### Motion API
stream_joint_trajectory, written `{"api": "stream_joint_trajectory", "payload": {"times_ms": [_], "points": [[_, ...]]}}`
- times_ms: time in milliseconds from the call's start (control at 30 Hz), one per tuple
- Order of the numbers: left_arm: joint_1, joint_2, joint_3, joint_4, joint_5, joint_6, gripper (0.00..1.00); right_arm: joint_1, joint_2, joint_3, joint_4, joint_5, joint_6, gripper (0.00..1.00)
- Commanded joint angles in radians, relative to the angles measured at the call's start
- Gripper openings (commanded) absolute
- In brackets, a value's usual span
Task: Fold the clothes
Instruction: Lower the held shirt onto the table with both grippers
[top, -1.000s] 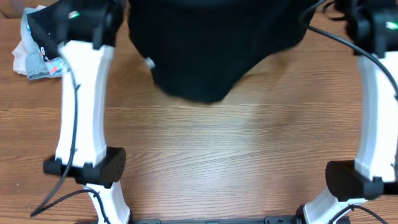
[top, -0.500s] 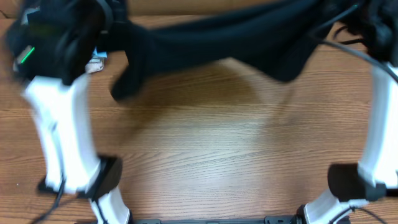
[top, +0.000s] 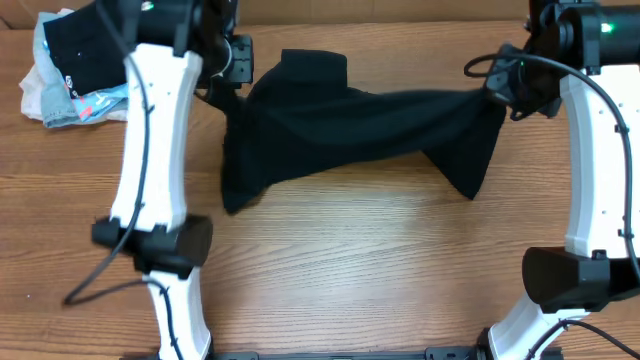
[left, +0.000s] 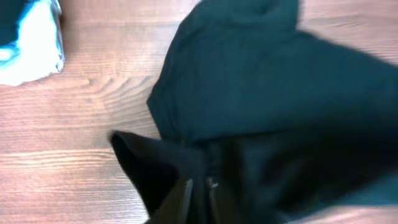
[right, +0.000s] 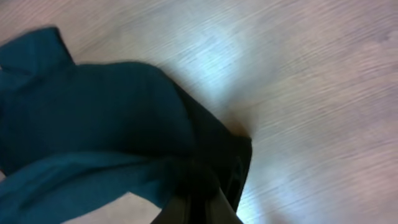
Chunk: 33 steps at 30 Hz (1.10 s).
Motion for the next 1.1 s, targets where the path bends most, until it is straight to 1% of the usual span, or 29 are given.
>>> {"api": "stream_joint_trajectory", "payload": {"times_ms": [0, 33, 67, 100, 167, 200, 233, 267, 333, 367, 400, 433, 467, 500, 533, 567, 700, 867, 967, 1067], "points": [[-0.04, -0.122, 0.035, -0.004, 0.061, 0.006, 0.26, -0.009, -0.036, 0.023, 0.0, 0.021, -0.006, 0.04], [-0.049, -0.139, 0.035, -0.004, 0.062, 0.011, 0.37, -0.009, -0.039, 0.023, 0.0, 0.023, -0.006, 0.04], [-0.059, -0.157, 0.035, -0.004, 0.062, 0.012, 0.43, -0.009, -0.043, 0.023, 0.0, 0.023, -0.006, 0.04], [-0.069, -0.175, 0.031, -0.004, 0.062, 0.012, 0.45, -0.009, -0.049, 0.019, 0.0, 0.023, -0.006, 0.04], [-0.092, -0.22, 0.007, -0.004, 0.061, 0.016, 0.56, -0.009, -0.075, -0.009, 0.0, 0.023, -0.006, 0.05], [-0.099, -0.245, -0.014, -0.004, 0.061, 0.019, 0.56, -0.009, -0.095, -0.036, 0.0, 0.023, -0.006, 0.07], [-0.105, -0.269, -0.039, -0.004, 0.058, 0.018, 0.56, -0.009, -0.119, -0.069, 0.0, 0.023, -0.006, 0.08], [-0.11, -0.306, -0.084, -0.004, 0.058, 0.018, 0.56, -0.009, -0.159, -0.132, 0.0, 0.022, -0.001, 0.09], [-0.111, -0.342, -0.139, -0.003, 0.058, 0.018, 0.57, -0.009, -0.209, -0.21, 0.0, 0.011, -0.002, 0.18], [-0.111, -0.362, -0.179, -0.003, 0.058, 0.019, 0.59, -0.009, -0.239, -0.263, 0.0, 0.004, -0.001, 0.22], [-0.11, -0.373, -0.21, -0.003, 0.056, 0.02, 0.61, -0.009, -0.262, -0.307, 0.0, 0.0, 0.002, 0.31], [-0.109, -0.376, -0.236, -0.003, 0.051, 0.023, 0.63, -0.009, -0.282, -0.348, 0.001, -0.001, 0.002, 0.46], [-0.109, -0.375, -0.257, -0.003, 0.048, 0.026, 0.67, -0.009, -0.295, -0.385, 0.002, 0.001, 0.001, 0.75], [-0.109, -0.368, -0.277, -0.001, 0.047, 0.029, 0.72, -0.009, -0.304, -0.42, 0.005, 0.006, 0.001, 0.98], [-0.109, -0.357, -0.299, 0.008, 0.043, 0.03, 0.76, -0.009, -0.305, -0.442, 0.008, 0.013, 0.002, 1.0], [-0.11, -0.345, -0.32, 0.022, 0.043, 0.03, 0.77, -0.009, -0.305, -0.46, 0.013, 0.013, 0.001, 1.0], [-0.11, -0.262, -0.394, 0.125, 0.035, 0.038, 0.81, -0.009, -0.304, -0.513, 0.061, 0.012, 0.002, 1.0], [-0.09, -0.096, -0.416, 0.308, 0.024, 0.071, 0.79, -0.009, -0.304, -0.518, 0.101, 0.012, 0.001, 1.0], [-0.063, 0.005, -0.416, 0.411, 0.02, 0.071, 0.76, -0.009, -0.304, -0.518, 0.124, 0.013, 0.001, 1.0], [-0.035, 0.1, -0.416, 0.485, 0.025, 0.071, 0.69, -0.009, -0.304, -0.519, 0.173, 0.016, -0.003, 1.0]]}}
